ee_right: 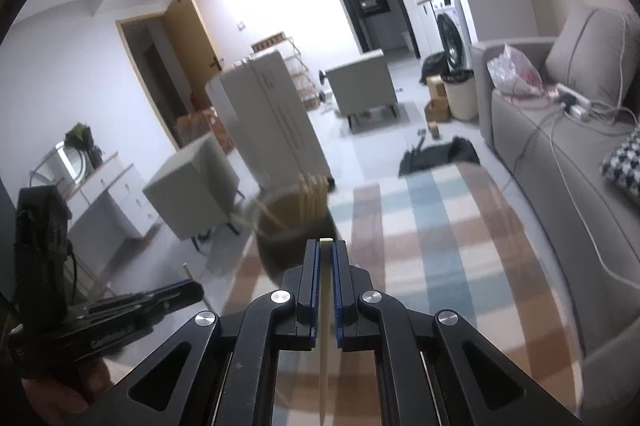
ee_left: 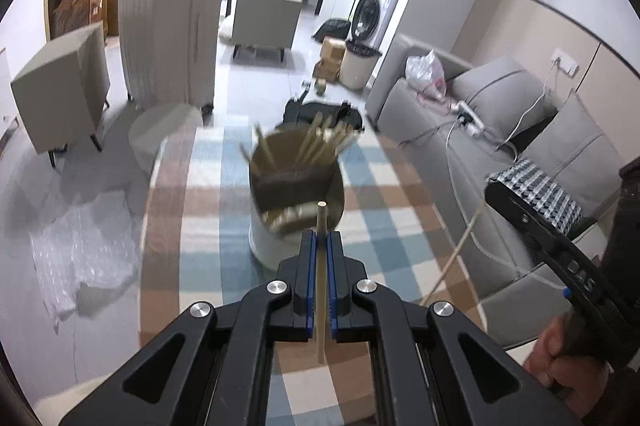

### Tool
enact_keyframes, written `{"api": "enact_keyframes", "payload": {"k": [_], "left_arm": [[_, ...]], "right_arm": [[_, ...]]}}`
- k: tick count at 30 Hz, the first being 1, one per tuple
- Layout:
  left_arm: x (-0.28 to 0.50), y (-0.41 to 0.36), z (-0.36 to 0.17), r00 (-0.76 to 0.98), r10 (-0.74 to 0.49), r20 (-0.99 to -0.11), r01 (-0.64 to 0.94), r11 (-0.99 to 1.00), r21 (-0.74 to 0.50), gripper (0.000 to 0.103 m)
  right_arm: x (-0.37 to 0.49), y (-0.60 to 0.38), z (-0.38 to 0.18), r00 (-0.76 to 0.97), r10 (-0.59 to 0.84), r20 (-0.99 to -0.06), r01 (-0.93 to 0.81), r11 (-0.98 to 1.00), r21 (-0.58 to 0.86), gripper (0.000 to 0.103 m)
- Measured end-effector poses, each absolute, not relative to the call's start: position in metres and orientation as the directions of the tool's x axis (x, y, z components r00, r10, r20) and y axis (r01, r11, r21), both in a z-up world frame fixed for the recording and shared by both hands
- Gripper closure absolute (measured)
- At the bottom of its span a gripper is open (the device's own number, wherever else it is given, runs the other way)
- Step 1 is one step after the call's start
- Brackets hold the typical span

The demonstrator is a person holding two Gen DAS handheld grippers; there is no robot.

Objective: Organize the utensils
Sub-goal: 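Carry both held chopsticks up above the white holder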

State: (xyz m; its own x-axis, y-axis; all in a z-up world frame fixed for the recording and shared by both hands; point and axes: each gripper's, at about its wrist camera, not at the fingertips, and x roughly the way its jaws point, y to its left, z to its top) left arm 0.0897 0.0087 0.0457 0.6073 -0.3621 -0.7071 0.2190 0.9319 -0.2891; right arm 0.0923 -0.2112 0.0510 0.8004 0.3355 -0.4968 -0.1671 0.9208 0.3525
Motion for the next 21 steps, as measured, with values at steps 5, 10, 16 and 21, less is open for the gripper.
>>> {"api": "enact_keyframes", "payload": {"k": [5, 10, 16, 21], "left_arm": [[0.109, 0.017, 0.085, 0.642, -0.386, -0.663, 0.229, 0.921, -0.314, 0.102], [0.133, 0.023, 0.117, 0.692, -0.379, -0.614, 0.238, 0.923, -0.301, 0.102], [0.172, 0.032, 0.132, 0.734, -0.362, -0.574, 0.229, 0.928, -0.292, 0.102], [0.201, 0.034, 0.121, 0.746, -0.35, -0.567, 0.227, 0.933, -0.278, 0.102]], "right_arm": [[0.123, -0.205, 0.092, 0.836, 0.354, -0.419, -0.204, 0.91, 0.362, 0.098], [0.161, -0.194, 0.128, 0.862, 0.362, -0.355, -0.231, 0.904, 0.361, 0.098], [0.2, -0.18, 0.146, 0.891, 0.33, -0.312, -0.214, 0.911, 0.352, 0.098], [0.237, -0.169, 0.132, 0.883, 0.324, -0.339, -0.2, 0.914, 0.353, 0.098]]}}
